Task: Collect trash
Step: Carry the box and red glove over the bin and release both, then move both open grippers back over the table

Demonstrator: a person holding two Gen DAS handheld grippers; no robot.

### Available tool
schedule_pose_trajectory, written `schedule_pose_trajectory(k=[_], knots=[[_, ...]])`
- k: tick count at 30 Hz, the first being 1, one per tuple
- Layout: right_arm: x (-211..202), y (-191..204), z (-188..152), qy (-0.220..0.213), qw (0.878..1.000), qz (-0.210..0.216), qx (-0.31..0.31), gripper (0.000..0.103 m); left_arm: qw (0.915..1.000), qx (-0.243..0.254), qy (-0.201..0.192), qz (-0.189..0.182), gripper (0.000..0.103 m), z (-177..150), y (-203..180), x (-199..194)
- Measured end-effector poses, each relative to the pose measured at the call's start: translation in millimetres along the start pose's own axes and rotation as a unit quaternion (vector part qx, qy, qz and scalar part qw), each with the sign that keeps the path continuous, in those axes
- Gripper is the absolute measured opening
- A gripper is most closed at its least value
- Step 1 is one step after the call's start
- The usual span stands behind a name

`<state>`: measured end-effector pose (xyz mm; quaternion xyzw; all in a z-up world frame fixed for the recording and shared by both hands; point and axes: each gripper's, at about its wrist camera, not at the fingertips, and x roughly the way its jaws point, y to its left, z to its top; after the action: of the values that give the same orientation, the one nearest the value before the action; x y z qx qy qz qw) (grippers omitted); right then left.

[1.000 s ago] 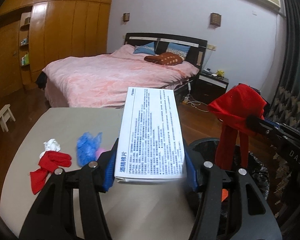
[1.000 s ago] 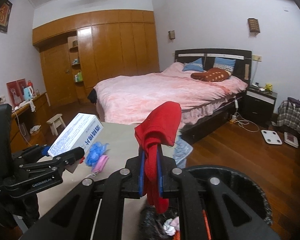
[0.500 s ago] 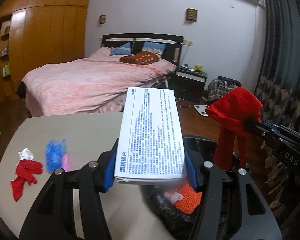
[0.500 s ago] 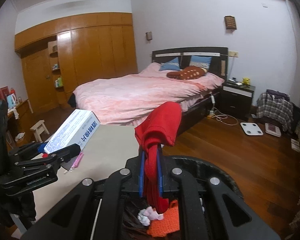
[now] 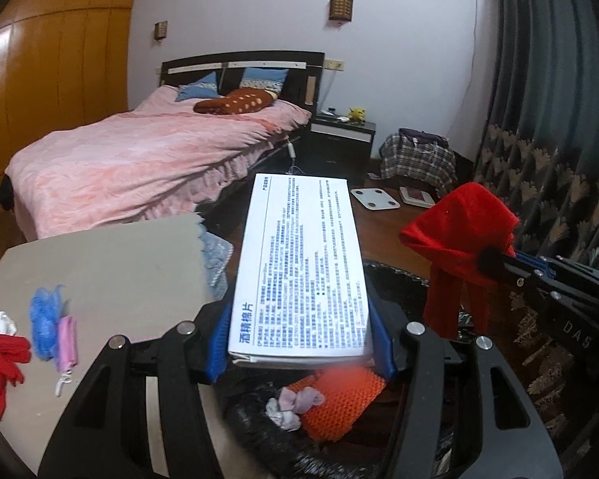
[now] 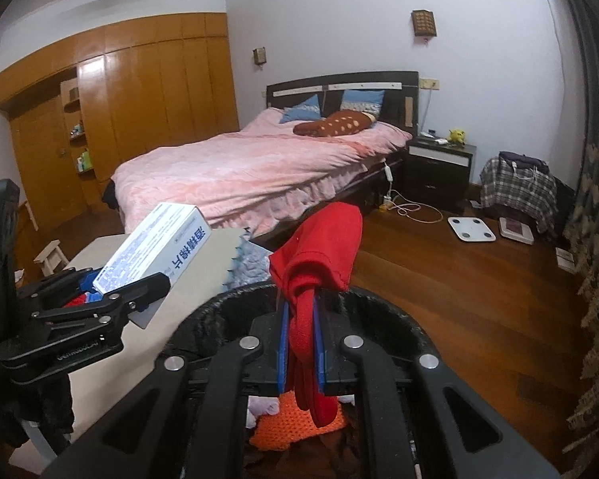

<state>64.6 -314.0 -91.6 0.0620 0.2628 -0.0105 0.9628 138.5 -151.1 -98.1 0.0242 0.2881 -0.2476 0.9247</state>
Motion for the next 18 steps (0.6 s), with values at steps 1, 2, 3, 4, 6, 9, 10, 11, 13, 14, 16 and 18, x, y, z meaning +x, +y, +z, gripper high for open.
schedule_pose_trajectory(k=[1,2,3,4,6,9,10,11,13,14,16,18], knots=[[1.7,-1.5,-0.7,0.002,1.000,-0.003,0.000,0.011,1.0000,0.001,0.001,-0.007,0.055,-0.2,-1.7,3.3],[3.4,-4.0,-1.7,0.006,1.000,-0.004,0.001,0.013,0.9998,0.002,0.005,-0.017,0.057,0.5,-3.4,7.8],[5.5,-5.6,-2.2,0.009,1.000,-0.007,0.001,0.013,0.9997,0.002,0.009,-0.023,0.060,0.0,-3.9,11.1],[6.7,-7.5,-2.9,0.011,1.000,-0.010,0.002,0.018,0.9995,0.001,0.011,-0.029,0.064,-0.8,-3.0,13.4],[7.6,-9.8,-4.8,0.012,1.000,-0.015,0.001,0.030,0.9993,-0.003,0.013,-0.034,0.072,-1.7,-3.4,16.9],[7.8,-11.6,-5.1,0.011,1.000,-0.020,0.002,0.041,0.9995,-0.008,0.014,-0.027,0.075,-3.1,3.3,16.5],[7.3,-11.3,-5.6,0.010,1.000,-0.023,0.002,0.051,0.9996,-0.010,0.014,-0.024,0.076,-2.9,6.3,15.1],[6.8,-11.1,-5.9,0.009,1.000,-0.026,0.002,0.063,0.9996,-0.014,0.013,-0.020,0.079,-2.9,10.0,13.2],[3.4,-10.1,-4.8,0.001,0.999,-0.032,0.000,0.083,0.9998,-0.016,0.009,-0.009,0.085,-1.4,16.8,8.5],[0.5,-7.5,-4.1,-0.005,0.999,-0.036,-0.002,0.094,0.9999,-0.016,0.006,-0.001,0.087,-1.1,21.0,4.3],[-2.8,-2.4,-2.1,-0.013,0.999,-0.035,-0.005,0.097,0.9998,-0.017,0.003,0.009,0.090,-0.3,27.6,-2.6],[-3.0,4.1,0.6,-0.013,1.000,-0.026,-0.005,0.097,0.9994,-0.024,0.002,0.023,0.092,-0.5,37.4,-9.8]])
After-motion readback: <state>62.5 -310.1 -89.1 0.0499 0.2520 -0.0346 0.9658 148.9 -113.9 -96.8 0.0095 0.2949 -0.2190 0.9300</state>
